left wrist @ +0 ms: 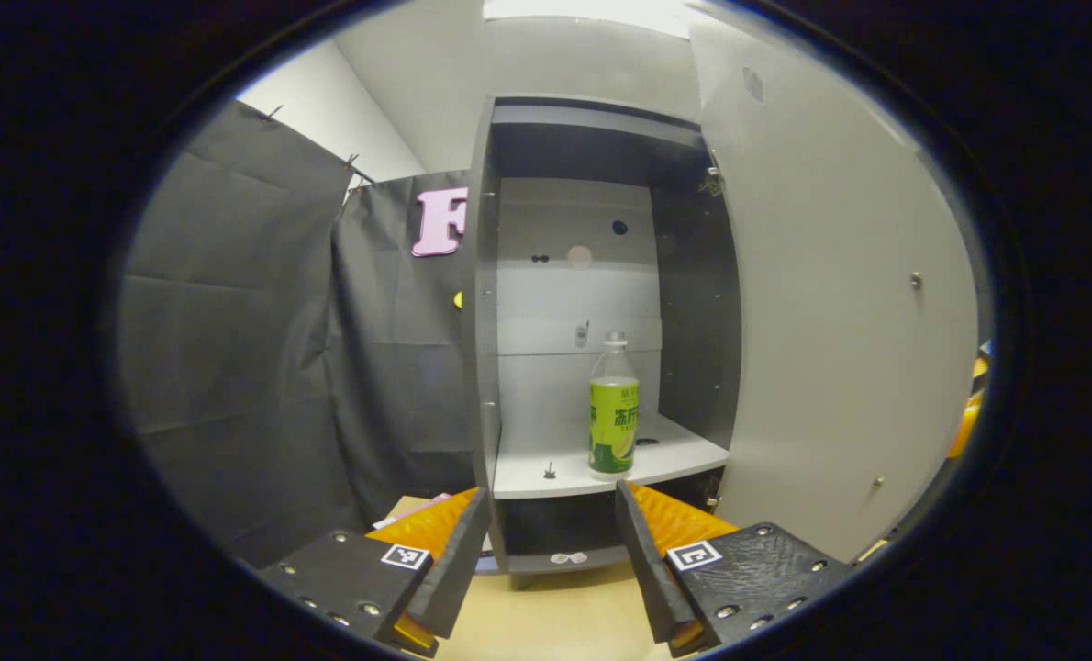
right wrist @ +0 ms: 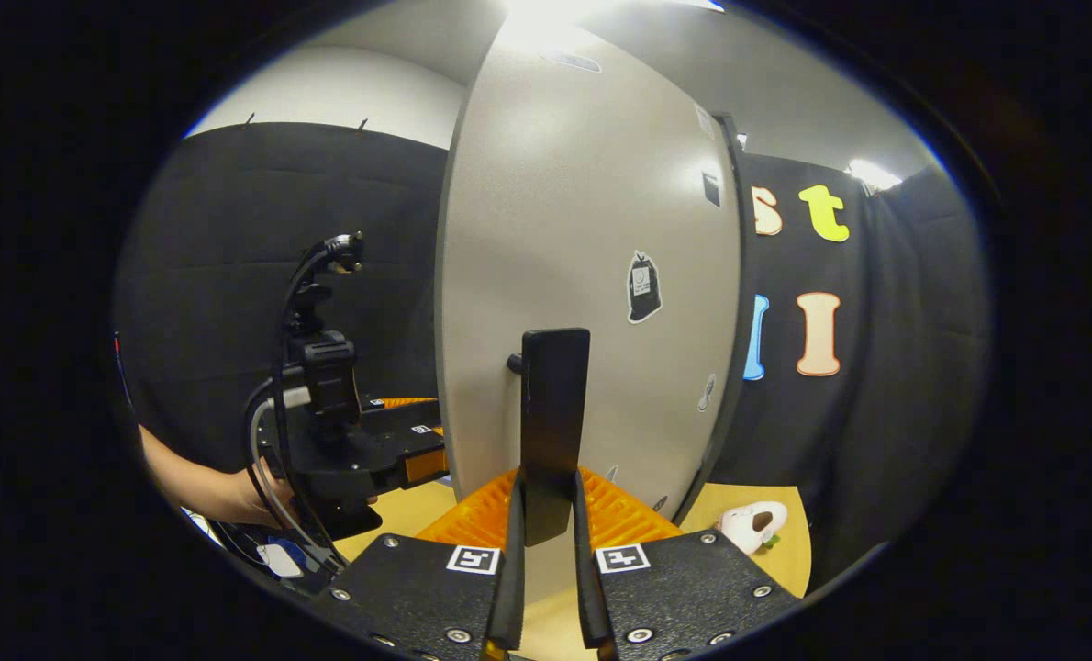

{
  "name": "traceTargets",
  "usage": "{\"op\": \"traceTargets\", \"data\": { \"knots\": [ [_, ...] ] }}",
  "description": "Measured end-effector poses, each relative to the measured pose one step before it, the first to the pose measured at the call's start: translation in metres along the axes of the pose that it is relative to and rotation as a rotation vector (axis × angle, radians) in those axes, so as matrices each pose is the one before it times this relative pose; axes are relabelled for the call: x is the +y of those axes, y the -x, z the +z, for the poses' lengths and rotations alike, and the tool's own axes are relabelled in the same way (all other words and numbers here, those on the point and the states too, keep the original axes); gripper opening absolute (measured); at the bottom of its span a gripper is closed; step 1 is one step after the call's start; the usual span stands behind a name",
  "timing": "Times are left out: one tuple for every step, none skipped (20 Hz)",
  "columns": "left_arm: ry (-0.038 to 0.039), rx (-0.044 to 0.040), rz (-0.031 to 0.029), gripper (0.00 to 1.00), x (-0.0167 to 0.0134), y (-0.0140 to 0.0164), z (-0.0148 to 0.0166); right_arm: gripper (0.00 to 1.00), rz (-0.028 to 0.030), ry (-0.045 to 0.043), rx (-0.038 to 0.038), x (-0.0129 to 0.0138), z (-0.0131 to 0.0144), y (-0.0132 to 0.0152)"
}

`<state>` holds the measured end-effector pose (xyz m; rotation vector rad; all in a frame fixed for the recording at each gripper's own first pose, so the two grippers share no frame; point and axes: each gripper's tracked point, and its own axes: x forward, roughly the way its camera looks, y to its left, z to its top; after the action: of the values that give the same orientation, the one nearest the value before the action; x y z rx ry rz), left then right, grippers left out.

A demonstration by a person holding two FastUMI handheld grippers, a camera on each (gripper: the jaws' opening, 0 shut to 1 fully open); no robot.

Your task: Open the cabinet door with the right hand, grasp the bottle in the cabinet with the left hand and place it on the coaster, then close the cabinet door with the right hand.

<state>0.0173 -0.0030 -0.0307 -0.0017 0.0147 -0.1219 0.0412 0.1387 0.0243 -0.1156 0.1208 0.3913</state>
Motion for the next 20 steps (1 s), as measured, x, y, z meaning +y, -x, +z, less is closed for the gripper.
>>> {"op": "traceTargets", "data": {
  "knots": [
    [0.00729, -0.00105, -0.01239, 0.80, -0.00946, -0.00490, 0.00142, 0.24, -0.02108, 0.00026, 0.00890, -0.00429, -0.00081, 0.00245],
    [0.00129, 0.00058, -0.00414, 0.80, -0.00582, -0.00606, 0.00191, 0.24, -0.02125, -0.00234, 0.00360, -0.00434, -0.00088, 0.00231],
    [-0.01082, 0.00528, 0.01088, 0.80, -0.00322, -0.00657, 0.00075, 0.24, -0.02316, 0.00320, 0.00093, -0.00138, -0.00091, 0.00139],
    [-0.01557, 0.01264, 0.02734, 0.80, -0.00047, -0.00562, -0.00022, 0.23, -0.03078, 0.02039, 0.00015, -0.00221, 0.00082, 0.00235],
    [-0.00543, 0.01342, 0.01626, 0.80, -0.00159, -0.00792, -0.00295, 0.23, -0.03369, 0.03202, -0.00153, -0.00337, -0.00024, 0.00128],
    [0.00722, 0.00812, -0.00348, 0.80, -0.00734, -0.01087, -0.00281, 0.23, -0.02872, 0.03702, -0.00380, -0.00205, 0.00006, 0.00321],
    [0.00975, 0.00191, -0.00980, 0.79, -0.00639, -0.00851, -0.00083, 0.23, -0.02287, 0.02383, -0.00578, -0.00081, -0.00193, 0.00406],
    [0.00143, -0.00366, -0.00955, 0.77, -0.00572, -0.00711, 0.00262, 0.23, -0.01852, 0.00064, -0.00389, -0.00154, -0.00107, 0.00401],
    [-0.01004, -0.00544, -0.00648, 0.76, -0.00434, -0.00427, 0.00337, 0.23, -0.01449, -0.02065, 0.00031, -0.00155, -0.00053, 0.00539],
    [-0.01733, -0.00607, -0.00406, 0.78, -0.00335, -0.00530, 0.00201, 0.23, -0.01098, -0.03180, 0.00068, -0.00058, -0.00058, 0.00928],
    [-0.01558, -0.00675, -0.00257, 0.80, -0.00451, -0.00518, 0.00340, 0.23, -0.00978, -0.03357, 0.00053, -0.00038, -0.00020, 0.00796],
    [-0.00611, -0.00413, -0.00940, 0.76, -0.00649, -0.00567, 0.00210, 0.23, -0.00983, -0.02674, 0.00091, 0.00082, 0.00014, 0.00632],
    [0.00231, -0.00044, -0.01478, 0.76, -0.00677, -0.00458, 0.00114, 0.23, -0.01427, -0.01517, 0.00424, -0.00033, -0.00100, 0.00422],
    [0.00356, -0.00189, -0.01541, 0.77, -0.00794, -0.00541, 0.00062, 0.25, -0.01904, -0.00799, 0.00494, -0.00272, -0.00251, 0.00329],
    [-0.00097, -0.00141, -0.01274, 0.79, -0.00569, -0.00582, -0.00029, 0.27, -0.02043, -0.00410, -0.00044, -0.00353, -0.00078, 0.00482],
    [-0.00638, -0.00239, -0.01196, 0.80, -0.00521, -0.00533, -0.00008, 0.27, -0.02044, -0.00813, 0.00017, -0.00383, -0.00050, 0.00515],
    [-0.00687, -0.00109, -0.00561, 0.80, -0.00453, -0.00500, 0.00087, 0.27, -0.01586, -0.01708, 0.00552, -0.00275, -0.00055, 0.00558],
    [-0.00312, -0.00039, -0.00588, 0.80, -0.00510, -0.00453, -0.00037, 0.27, -0.01444, -0.02110, 0.00660, -0.00344, -0.00140, 0.00610],
    [0.00108, 0.00027, -0.00310, 0.80, -0.00372, -0.00525, 0.00037, 0.22, -0.01220, -0.02343, 0.00348, -0.00455, 0.00111, 0.00696],
    [0.00444, 0.00103, 0.00076, 0.80, -0.00248, -0.00408, 0.00017, 0.30, -0.01682, -0.02060, 0.00635, -0.00576, 0.00037, 0.00479]
  ]
}}
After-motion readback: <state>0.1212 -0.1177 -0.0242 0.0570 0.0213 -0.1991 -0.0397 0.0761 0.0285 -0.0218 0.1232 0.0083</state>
